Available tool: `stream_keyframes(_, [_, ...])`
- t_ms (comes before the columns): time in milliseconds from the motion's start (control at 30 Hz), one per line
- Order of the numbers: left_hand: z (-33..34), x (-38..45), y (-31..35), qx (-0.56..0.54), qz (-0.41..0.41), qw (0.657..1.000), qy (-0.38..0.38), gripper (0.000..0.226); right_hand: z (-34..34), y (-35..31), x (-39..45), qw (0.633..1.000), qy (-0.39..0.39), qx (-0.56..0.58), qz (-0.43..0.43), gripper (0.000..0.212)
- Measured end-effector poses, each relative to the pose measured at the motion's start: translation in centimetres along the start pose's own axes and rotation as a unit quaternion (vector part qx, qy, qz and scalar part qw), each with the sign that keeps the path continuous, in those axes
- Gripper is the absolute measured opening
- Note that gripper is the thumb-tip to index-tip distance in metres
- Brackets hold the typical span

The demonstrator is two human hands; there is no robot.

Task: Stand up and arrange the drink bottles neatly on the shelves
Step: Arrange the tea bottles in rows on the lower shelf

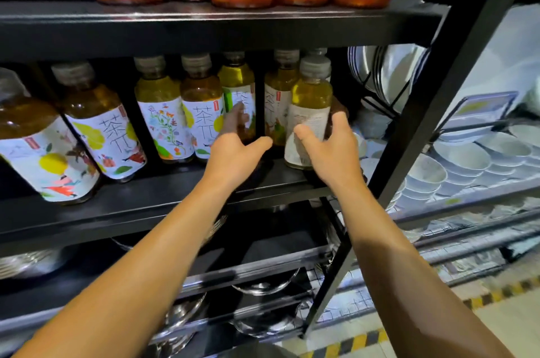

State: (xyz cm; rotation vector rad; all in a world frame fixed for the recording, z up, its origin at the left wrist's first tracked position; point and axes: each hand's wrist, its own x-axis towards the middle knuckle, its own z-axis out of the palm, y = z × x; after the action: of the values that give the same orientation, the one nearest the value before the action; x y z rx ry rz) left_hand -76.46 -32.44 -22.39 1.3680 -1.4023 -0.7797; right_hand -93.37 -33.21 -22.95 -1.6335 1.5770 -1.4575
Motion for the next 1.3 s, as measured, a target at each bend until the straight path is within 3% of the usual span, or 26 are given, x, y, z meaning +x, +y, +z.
stream_keyframes(133, [-0.9,0.2,-0.8,0.021,0.045,0.995,-0.081,0.085,1.5,-1.4,-0.4,0.998,-0.051,-0.015,-0.016,0.041])
stream_keyframes(267, [0.5,0.3,-0.5,0.086,0.089,0.992,-0.001,0.07,2.2,-2.4,-0.9,0.995,-0.102,0.004,-0.02,0.049])
stream_keyframes(400, [0.7,0.4,-0.8,0.095,0.085,0.99,0.062,0.069,0.7,-1.7,0.7,0.996,0.026,0.084,0.016,0.005])
stream_keyframes(567, [-0.2,0.9,-1.1,0.108,0.068,0.987,0.099,0.076,1.9,-0.7,3.6,0.996,0.013,0.092,0.018,0.052])
stream_keyframes(700, [-1.3,1.6,-1.6,0.089,0.045,0.988,0.114,0.076,3.8,-1.8,3.9,0.995,0.021,-0.083,-0.059,0.075])
stream_keyframes(800, [-2.5,1.9,-1.6,0.09,0.021,0.989,0.114,0.077,4.7,-2.9,4.8,0.984,0.006,-0.176,-0.031,0.088])
stream_keyframes(933, [-4.2,2.2,-1.8,0.077,0.006,0.994,0.079,0.071,4.8,-2.9,5.1,0.987,-0.009,-0.157,-0.021,0.083])
stream_keyframes(1067, [-6.1,2.4,-2.4,0.046,-0.006,0.998,0.032,0.069,3.2,-2.5,3.5,0.997,-0.062,0.033,-0.025,0.065])
stream_keyframes(1200, [-4.7,2.5,-0.5,0.169,0.029,0.974,0.151,0.077,3.0,-2.8,2.2,0.993,-0.09,0.077,-0.015,0.061])
stream_keyframes(1300, [-3.8,3.0,1.0,0.219,0.003,0.958,0.183,0.075,3.3,-3.0,2.1,0.993,-0.09,0.078,-0.009,0.067])
